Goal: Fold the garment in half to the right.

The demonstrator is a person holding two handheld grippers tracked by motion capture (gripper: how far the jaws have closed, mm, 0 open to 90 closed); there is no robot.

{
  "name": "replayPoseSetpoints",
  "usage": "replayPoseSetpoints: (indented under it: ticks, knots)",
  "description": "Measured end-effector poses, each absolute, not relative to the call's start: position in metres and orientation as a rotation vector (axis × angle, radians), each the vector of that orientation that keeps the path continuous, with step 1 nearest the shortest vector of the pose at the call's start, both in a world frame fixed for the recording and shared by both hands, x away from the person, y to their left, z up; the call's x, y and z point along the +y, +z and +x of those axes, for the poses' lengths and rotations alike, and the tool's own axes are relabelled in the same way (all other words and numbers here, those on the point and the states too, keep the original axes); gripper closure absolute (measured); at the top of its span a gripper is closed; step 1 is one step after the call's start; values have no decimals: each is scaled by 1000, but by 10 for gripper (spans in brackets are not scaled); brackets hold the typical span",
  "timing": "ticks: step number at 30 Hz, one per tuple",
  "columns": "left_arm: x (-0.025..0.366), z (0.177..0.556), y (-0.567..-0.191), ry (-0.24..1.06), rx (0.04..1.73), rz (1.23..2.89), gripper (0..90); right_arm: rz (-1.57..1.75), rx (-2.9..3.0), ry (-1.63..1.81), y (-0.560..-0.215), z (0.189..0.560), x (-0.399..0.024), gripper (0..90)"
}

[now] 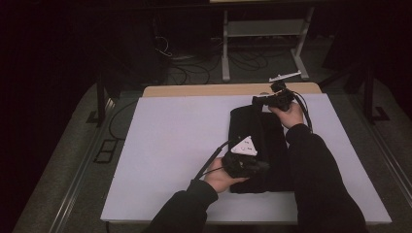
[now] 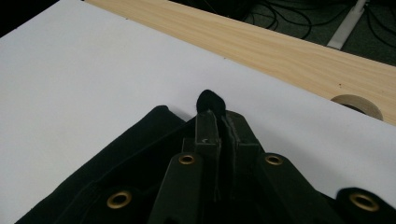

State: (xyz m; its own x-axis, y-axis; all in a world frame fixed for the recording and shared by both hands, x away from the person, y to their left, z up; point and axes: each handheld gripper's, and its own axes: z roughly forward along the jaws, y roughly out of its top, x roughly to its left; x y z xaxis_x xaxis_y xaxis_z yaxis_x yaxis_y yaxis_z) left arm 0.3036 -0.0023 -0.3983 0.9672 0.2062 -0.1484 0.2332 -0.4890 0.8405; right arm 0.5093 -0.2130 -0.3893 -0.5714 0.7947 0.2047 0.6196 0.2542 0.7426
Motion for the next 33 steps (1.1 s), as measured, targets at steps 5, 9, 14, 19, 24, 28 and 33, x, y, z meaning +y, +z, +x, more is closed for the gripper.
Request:
replayPoseSetpoints:
  ticks: [5, 9, 14, 19, 24, 28, 33]
  knots:
    - [-7, 304, -401, -37, 310, 2099, 850, 1340, 2311, 1217, -393, 511, -217, 835]
    - [-12, 305, -402, -44, 313, 2098, 850, 1349, 2302, 1233, -395, 512, -222, 835]
    - [-21, 307, -403, -51, 302, 2105, 850, 1383, 2290, 1252, -405, 513, -229, 834]
    - [-28, 307, -404, -59, 291, 2115, 850, 1423, 2285, 1266, -417, 514, -240, 833]
    - [-33, 307, -406, -72, 290, 2117, 850, 1450, 2270, 1274, -421, 515, -246, 833]
    - [-36, 307, -406, -76, 287, 2122, 850, 1444, 2263, 1273, -422, 516, -248, 834]
    - [-38, 308, -406, -77, 291, 2124, 850, 1455, 2261, 1264, -425, 516, -250, 834]
